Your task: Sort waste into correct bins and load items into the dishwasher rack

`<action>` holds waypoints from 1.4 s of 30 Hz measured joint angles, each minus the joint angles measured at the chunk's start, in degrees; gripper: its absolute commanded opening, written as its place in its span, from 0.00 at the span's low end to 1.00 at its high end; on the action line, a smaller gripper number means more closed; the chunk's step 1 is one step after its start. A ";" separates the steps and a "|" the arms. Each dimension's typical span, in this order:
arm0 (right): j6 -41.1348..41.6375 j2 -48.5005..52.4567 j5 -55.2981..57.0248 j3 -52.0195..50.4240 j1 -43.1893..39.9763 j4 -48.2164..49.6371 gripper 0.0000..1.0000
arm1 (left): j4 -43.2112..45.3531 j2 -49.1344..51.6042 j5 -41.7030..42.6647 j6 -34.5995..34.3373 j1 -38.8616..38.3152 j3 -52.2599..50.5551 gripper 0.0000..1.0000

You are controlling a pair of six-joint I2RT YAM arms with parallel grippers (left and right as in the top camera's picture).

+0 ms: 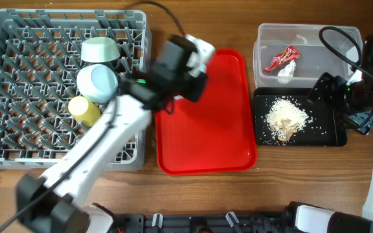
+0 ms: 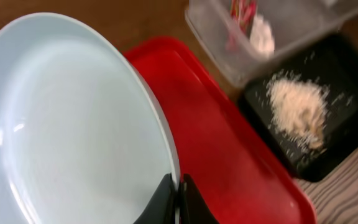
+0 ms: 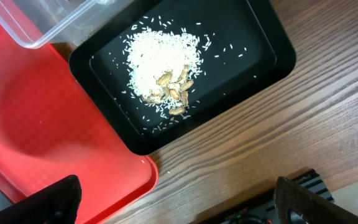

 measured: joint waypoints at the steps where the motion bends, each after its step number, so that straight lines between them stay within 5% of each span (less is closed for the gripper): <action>1: 0.02 0.00 0.00 0.00 0.00 0.00 1.00 | 0.35 -1.16 2.21 -0.04 2.34 -0.02 0.04; 14: 0.00 0.00 0.00 0.00 0.00 -0.13 1.00 | 1.79 -1.25 38.80 -0.22 31.80 -0.02 0.04; 24: 0.00 0.00 0.00 0.00 0.00 -0.20 1.00 | 1.73 8.94 50.49 -0.22 36.87 -0.02 0.05; 28: 0.00 0.00 0.00 0.00 0.00 -0.17 1.00 | 1.70 10.58 51.23 -0.24 37.77 -0.02 0.61; 32: 0.00 0.00 0.00 0.00 0.00 -0.09 1.00 | 1.55 10.64 51.74 -0.46 38.66 -0.02 1.00; 37: -0.42 0.00 0.00 0.00 0.00 0.26 1.00 | -1.64 10.64 50.73 -0.68 40.57 -0.02 1.00; 42: -2.08 0.00 -1.57 0.00 0.00 1.90 1.00 | -7.15 10.34 41.00 -0.81 42.34 -0.02 1.00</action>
